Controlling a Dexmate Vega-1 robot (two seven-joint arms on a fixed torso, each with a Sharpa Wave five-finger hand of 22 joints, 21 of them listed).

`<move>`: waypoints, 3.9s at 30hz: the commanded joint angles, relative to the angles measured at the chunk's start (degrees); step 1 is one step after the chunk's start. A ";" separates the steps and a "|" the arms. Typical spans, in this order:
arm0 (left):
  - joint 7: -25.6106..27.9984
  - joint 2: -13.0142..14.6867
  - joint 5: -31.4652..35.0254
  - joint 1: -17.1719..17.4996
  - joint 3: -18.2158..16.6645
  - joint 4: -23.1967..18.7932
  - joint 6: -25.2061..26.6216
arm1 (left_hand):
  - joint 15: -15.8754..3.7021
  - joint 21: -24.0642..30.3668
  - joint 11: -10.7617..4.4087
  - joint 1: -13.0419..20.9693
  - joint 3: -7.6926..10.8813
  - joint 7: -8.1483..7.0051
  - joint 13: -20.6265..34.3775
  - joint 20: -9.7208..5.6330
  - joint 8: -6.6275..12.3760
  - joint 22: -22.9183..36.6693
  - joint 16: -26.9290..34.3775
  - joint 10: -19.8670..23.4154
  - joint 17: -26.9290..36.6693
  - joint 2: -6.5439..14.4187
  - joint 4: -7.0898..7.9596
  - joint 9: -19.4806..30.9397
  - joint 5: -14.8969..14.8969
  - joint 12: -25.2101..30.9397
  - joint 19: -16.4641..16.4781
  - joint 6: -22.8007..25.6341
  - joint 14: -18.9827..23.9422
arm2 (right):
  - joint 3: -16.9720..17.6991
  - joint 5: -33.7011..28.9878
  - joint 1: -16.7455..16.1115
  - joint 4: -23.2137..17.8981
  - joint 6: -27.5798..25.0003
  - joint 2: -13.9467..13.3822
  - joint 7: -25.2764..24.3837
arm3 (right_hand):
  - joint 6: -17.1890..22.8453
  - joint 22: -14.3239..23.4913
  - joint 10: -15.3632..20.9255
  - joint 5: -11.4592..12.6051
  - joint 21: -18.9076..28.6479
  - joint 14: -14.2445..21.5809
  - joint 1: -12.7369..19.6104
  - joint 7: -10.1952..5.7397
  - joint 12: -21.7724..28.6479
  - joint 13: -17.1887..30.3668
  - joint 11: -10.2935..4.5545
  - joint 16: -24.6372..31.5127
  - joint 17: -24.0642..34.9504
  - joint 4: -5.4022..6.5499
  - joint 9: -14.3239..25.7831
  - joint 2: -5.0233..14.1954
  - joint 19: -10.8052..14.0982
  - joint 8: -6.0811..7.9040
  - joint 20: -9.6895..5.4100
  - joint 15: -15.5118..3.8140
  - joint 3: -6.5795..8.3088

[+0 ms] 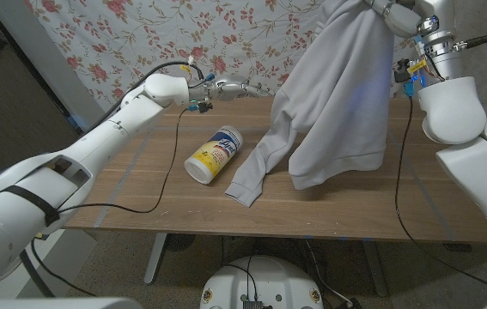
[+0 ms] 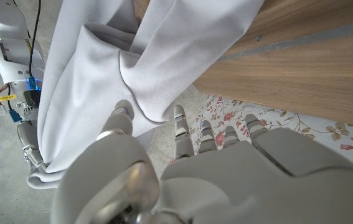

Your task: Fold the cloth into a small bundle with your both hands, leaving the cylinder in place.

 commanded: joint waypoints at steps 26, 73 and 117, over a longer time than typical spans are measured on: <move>-8.24 -3.12 -12.00 1.29 -2.75 -1.18 -1.04 | -4.61 1.63 -1.95 23.26 9.20 7.15 4.09 -1.54 15.22 1.26 1.22 12.10 1.94 9.43 7.85 22.16 4.54 -0.01 10.67 13.61 9.30 | 5.41 2.83 -3.08 3.50 2.87 2.65 1.92 | 0.88 -2.40 2.50 0.20 3.45 2.88 3.08 0.16 5.85 10.10 -1.79 -1.34 1.11 0.12 0.39 2.33 -1.18 -0.76 -5.77 -2.42 -0.59; 7.39 2.76 5.52 1.38 0.02 -10.52 9.31 | -0.30 -0.54 3.09 6.31 -7.41 1.84 6.69 0.24 -4.13 1.26 -0.56 -4.48 1.06 -4.09 2.71 10.60 0.02 -2.31 1.64 -18.60 -1.32 | 4.29 9.33 -1.81 5.34 9.29 1.84 6.61 | 1.24 -6.12 2.81 0.26 6.86 3.53 3.41 0.29 5.03 10.55 -1.70 -2.92 2.05 0.26 0.85 2.35 -2.35 -1.54 -5.83 -2.43 -1.01; -3.37 -9.37 3.57 -4.79 6.13 3.42 -0.98 | -4.25 1.96 -5.74 24.59 -1.44 4.04 2.55 -0.08 7.87 0.26 1.74 16.04 -0.01 6.50 -0.25 4.57 0.33 4.52 11.93 30.00 10.31 | 5.46 10.52 -1.10 8.94 14.36 1.79 8.24 | 1.70 -8.46 3.41 0.33 9.61 4.37 3.66 0.28 4.28 10.98 -1.65 -4.24 2.76 0.29 1.16 2.27 -3.30 -2.39 -5.89 -2.41 -1.31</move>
